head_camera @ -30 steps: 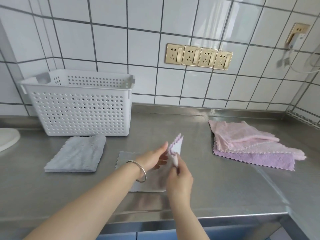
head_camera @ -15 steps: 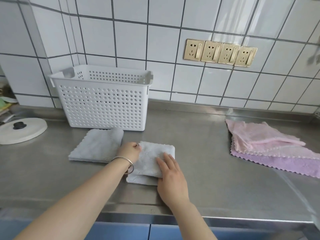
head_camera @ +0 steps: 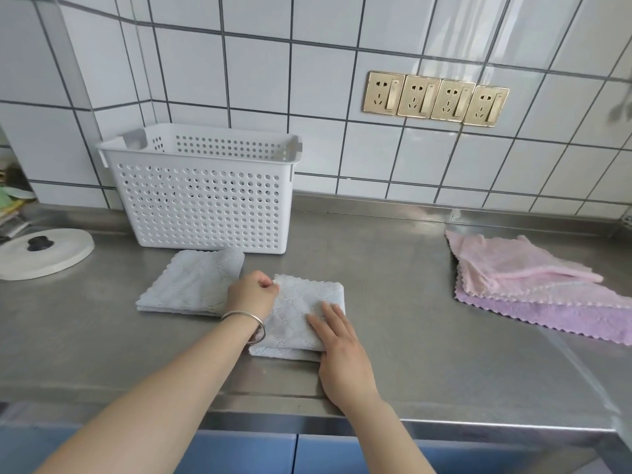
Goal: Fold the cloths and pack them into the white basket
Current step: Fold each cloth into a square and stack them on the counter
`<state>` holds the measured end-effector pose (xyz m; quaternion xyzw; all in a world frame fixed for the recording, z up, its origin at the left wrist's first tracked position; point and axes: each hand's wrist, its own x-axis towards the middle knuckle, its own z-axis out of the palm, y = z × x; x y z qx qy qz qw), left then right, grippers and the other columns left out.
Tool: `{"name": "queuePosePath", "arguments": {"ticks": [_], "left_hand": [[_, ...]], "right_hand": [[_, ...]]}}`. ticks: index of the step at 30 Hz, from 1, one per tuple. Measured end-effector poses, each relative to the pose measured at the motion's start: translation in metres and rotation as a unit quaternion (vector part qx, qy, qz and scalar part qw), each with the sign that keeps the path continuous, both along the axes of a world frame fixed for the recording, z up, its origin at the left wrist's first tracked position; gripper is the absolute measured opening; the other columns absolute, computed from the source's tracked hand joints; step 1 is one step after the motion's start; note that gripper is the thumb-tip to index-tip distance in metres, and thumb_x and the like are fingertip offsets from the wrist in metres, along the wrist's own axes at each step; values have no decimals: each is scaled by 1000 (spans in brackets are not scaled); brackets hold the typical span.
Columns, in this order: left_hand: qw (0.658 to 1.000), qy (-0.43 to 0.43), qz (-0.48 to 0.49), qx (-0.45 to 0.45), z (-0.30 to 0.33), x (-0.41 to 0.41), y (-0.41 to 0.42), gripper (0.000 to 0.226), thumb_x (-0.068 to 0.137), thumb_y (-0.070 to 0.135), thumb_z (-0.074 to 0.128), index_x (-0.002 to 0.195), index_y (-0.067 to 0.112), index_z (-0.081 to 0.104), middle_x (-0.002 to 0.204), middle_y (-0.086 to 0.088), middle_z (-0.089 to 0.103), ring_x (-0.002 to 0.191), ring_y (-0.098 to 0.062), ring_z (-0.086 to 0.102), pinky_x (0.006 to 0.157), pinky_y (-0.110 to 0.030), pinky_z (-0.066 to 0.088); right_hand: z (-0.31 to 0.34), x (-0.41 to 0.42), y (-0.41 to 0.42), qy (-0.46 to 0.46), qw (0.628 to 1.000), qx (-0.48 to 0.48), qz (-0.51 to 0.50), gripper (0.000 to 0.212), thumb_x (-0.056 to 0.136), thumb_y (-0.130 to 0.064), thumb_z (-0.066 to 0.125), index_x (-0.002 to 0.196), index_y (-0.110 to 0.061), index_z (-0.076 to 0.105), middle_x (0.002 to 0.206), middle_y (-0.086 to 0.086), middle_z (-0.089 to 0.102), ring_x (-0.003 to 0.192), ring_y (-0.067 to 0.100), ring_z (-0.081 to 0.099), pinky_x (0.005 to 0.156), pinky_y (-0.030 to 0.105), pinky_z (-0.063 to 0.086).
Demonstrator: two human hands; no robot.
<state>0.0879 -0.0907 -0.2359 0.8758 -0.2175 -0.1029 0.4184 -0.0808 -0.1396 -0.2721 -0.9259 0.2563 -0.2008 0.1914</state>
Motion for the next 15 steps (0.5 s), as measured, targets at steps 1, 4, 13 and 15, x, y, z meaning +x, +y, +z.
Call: {"name": "queuePosePath", "arguments": {"ticks": [1, 4, 13, 15], "left_hand": [[1000, -4, 13, -9, 0, 1, 2, 8, 84, 22, 57, 80, 17, 62, 90, -8, 70, 93, -27, 61, 77, -26, 43], [1000, -17, 9, 1, -7, 2, 8, 6, 82, 19, 58, 75, 19, 60, 89, -8, 70, 93, -27, 62, 80, -28, 45], [994, -99, -40, -6, -21, 2, 21, 17, 80, 16, 65, 94, 9, 60, 101, -11, 63, 97, -29, 61, 85, -31, 45], [978, -174, -105, 55, -19, -9, 30, 40, 84, 31, 58, 118, 10, 54, 127, -13, 48, 116, -30, 50, 98, -33, 37]], "right_hand": [[0, 0, -1, -8, 1000, -5, 8, 66, 83, 9, 34, 140, -24, 39, 156, -6, 16, 145, 11, 7, 103, 23, 35], [-2, -1, -3, 0, 1000, -3, 21, 62, 84, 5, 36, 138, -23, 42, 155, -4, 19, 145, 13, 9, 104, 25, 35], [-1, -6, -2, 90, 994, -18, 53, 84, 70, -68, 14, 145, -32, 26, 157, -9, 8, 145, 9, -3, 117, 29, 4], [2, -9, -1, 117, 991, -34, 56, 86, 69, -70, 13, 146, -33, 19, 158, -9, 2, 145, 10, -8, 116, 32, -3]]}}
